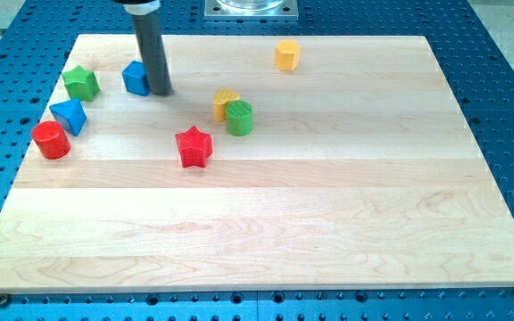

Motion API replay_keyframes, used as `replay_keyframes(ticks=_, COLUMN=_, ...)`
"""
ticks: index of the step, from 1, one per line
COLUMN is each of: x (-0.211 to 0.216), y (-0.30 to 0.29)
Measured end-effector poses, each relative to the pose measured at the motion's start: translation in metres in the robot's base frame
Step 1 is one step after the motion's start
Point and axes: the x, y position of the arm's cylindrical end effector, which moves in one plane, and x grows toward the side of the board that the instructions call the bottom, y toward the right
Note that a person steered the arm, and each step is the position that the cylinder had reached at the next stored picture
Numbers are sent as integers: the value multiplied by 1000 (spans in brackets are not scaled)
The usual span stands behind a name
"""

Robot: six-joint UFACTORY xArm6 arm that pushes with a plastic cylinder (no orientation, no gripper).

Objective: Slightly push the red circle to the right

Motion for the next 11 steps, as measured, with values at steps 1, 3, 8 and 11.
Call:
replay_keyframes(ticks=1, x=-24, y=-24)
replay_keyframes(ticks=3, x=-31, y=-15)
replay_keyframes(ticks=8, x=46, y=-96)
replay_keyframes(ticks=11, x=110, y=-118)
